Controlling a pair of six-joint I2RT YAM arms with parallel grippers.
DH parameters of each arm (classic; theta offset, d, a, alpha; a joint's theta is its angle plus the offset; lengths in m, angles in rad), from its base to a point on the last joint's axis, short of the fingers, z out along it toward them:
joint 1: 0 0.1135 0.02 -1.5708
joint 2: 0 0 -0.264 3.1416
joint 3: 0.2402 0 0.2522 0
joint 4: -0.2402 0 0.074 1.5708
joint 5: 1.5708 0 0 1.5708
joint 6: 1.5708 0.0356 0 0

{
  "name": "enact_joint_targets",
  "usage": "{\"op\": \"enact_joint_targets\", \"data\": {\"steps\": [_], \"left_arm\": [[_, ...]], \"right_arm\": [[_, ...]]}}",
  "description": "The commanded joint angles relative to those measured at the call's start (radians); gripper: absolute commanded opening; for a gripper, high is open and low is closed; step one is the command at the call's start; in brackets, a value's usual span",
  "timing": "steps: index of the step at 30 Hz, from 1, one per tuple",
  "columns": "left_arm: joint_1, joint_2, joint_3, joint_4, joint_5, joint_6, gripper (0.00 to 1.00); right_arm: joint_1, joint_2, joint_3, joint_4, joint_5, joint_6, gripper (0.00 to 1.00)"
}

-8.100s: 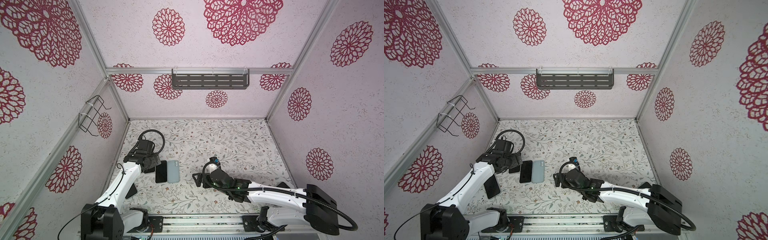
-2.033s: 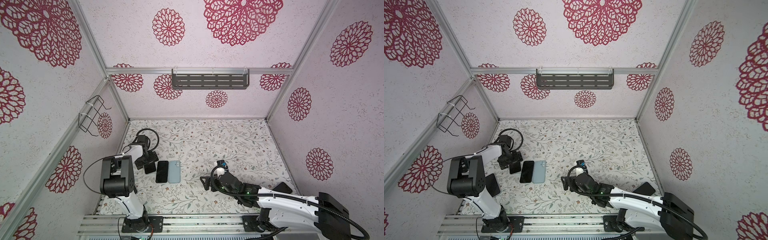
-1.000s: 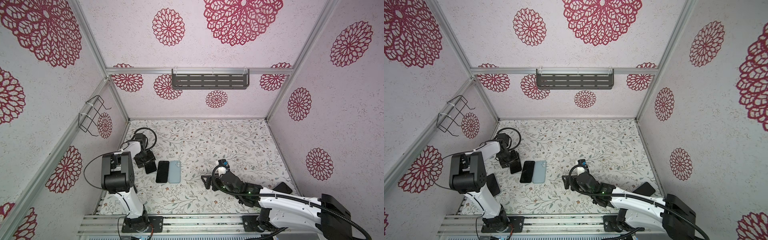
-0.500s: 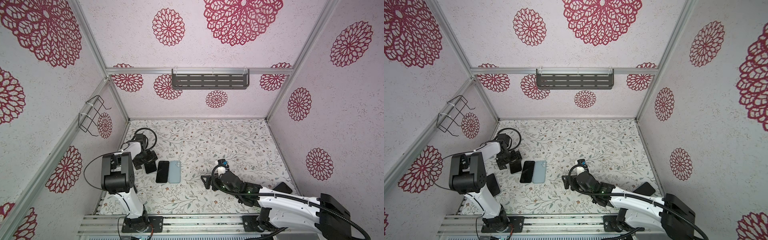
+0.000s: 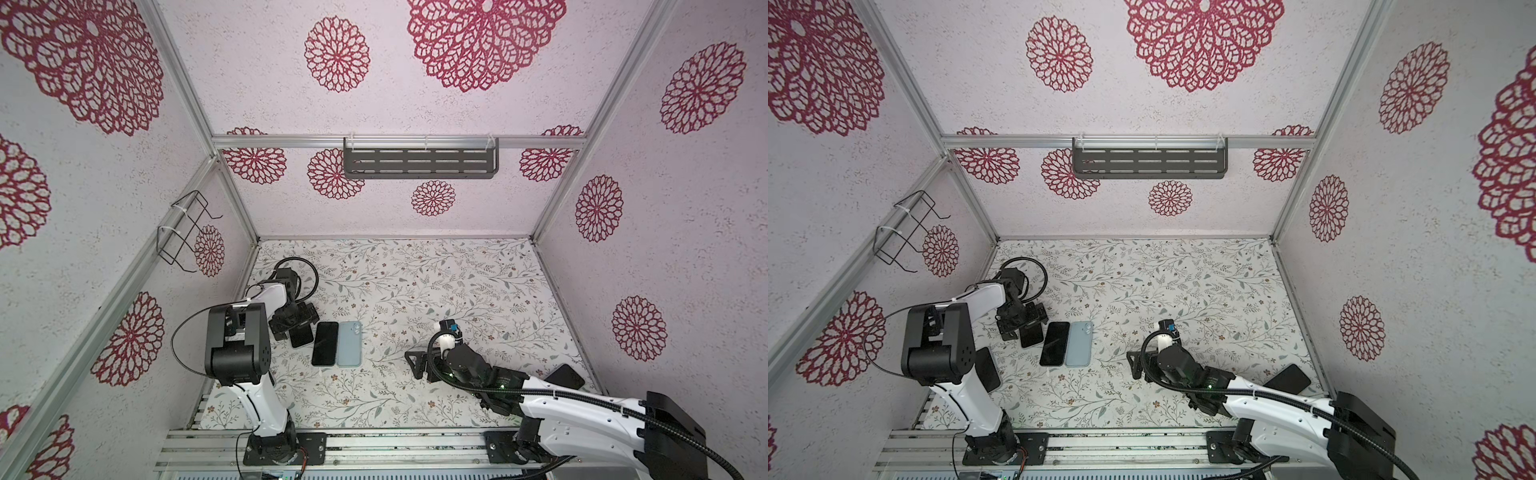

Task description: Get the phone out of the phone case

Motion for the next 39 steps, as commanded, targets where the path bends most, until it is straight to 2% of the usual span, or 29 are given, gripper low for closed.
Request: {"op": "enact_joint_targets", "data": {"steps": [1,5,17,27,34,39], "left_arm": [[-0.003,0.045,0.016,-0.026,0.030,0.010,1.00],[0.001,0.068,0.031,-0.035,0.039,0.018,0.99],[0.002,0.086,0.036,-0.047,0.027,0.027,0.89],[0.005,0.057,0.006,-0.026,0.041,0.029,0.82],[0.020,0.019,-0.020,0.001,0.064,0.034,0.76],[0.044,-0.013,-0.038,0.021,0.100,0.044,0.73]], "right_arm": [[-0.009,-0.030,-0.001,0.017,0.004,-0.019,0.99],[-0.012,-0.038,-0.007,0.013,0.007,-0.018,0.99],[-0.024,-0.046,-0.015,0.013,0.008,-0.018,0.99],[-0.040,-0.015,-0.009,0.048,-0.024,-0.024,0.99],[-0.118,0.076,0.066,0.130,-0.203,-0.069,0.99],[-0.183,0.214,0.164,0.220,-0.351,-0.090,0.99]]}}
